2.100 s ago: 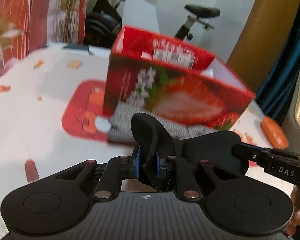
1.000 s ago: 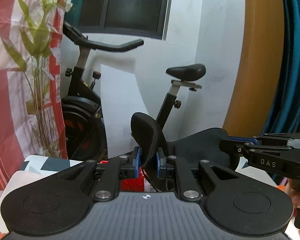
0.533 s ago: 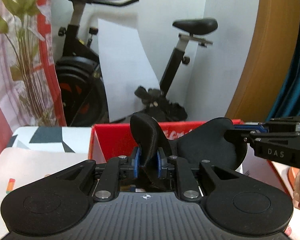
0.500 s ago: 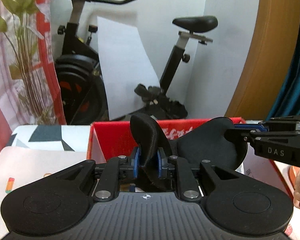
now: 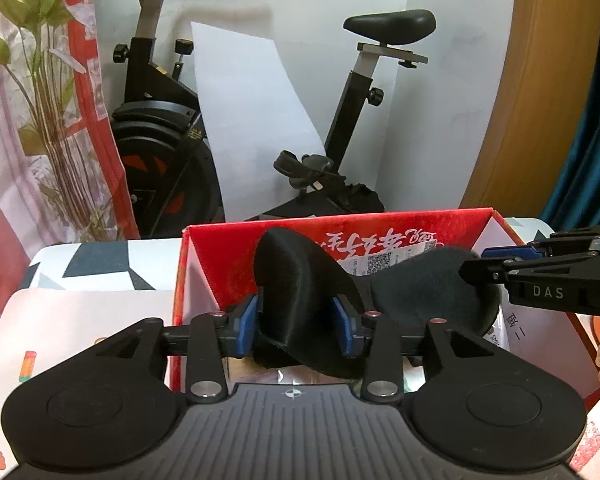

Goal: Organize soft objects
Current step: 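Lower the eye mask into the red box and open both tools, then move both tools to the grey knitted cloth and close on it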

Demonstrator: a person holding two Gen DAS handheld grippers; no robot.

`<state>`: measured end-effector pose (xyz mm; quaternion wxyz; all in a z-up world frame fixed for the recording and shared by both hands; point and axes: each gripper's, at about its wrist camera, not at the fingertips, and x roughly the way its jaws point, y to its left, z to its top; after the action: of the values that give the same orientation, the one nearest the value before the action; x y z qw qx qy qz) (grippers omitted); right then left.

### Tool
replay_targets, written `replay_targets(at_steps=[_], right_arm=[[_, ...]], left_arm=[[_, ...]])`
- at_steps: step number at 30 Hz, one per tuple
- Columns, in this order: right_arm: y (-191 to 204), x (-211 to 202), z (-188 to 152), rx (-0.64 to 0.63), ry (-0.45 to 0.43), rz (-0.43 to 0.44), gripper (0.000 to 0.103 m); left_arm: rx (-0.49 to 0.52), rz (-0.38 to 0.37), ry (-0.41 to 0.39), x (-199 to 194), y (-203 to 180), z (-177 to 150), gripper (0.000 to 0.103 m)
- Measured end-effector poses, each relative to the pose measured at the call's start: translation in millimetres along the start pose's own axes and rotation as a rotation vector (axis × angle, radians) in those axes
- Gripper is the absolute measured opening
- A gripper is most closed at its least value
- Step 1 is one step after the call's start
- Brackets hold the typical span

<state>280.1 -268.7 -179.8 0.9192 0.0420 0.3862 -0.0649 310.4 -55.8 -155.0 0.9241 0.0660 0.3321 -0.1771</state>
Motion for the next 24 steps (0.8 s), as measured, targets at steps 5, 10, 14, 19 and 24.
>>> replay_targets(at_steps=[5, 10, 14, 19, 24], right_arm=[[-3.9, -18.6, -4.0, 0.005, -0.060, -0.013, 0.047], [-2.4, -54.6, -18.0, -0.027, -0.132, 0.005, 0.055], [-4.6, -89.7, -38.1, -0.007, -0.199, 0.033, 0.061], [-0.6, -128.7, -73.3, -0.005, -0.273, -0.014, 0.075], [-3.0, -145.2, -113.9, 0.037, -0.271, -0.031, 0.085]], left_arm=[[-0.004, 0.018, -0.026, -14.6, 1.7, -0.9, 0.056], [-0.019, 0.003, -0.080, -46.1, 7.2, -8.0, 0.074], [-0.046, -0.012, -0.123, -79.6, 13.8, -28.3, 0.079], [-0.068, -0.006, -0.127, -107.4, 20.0, -67.3, 0.079], [-0.100, -0.015, -0.086, -114.9, 24.8, -104.3, 0.079]])
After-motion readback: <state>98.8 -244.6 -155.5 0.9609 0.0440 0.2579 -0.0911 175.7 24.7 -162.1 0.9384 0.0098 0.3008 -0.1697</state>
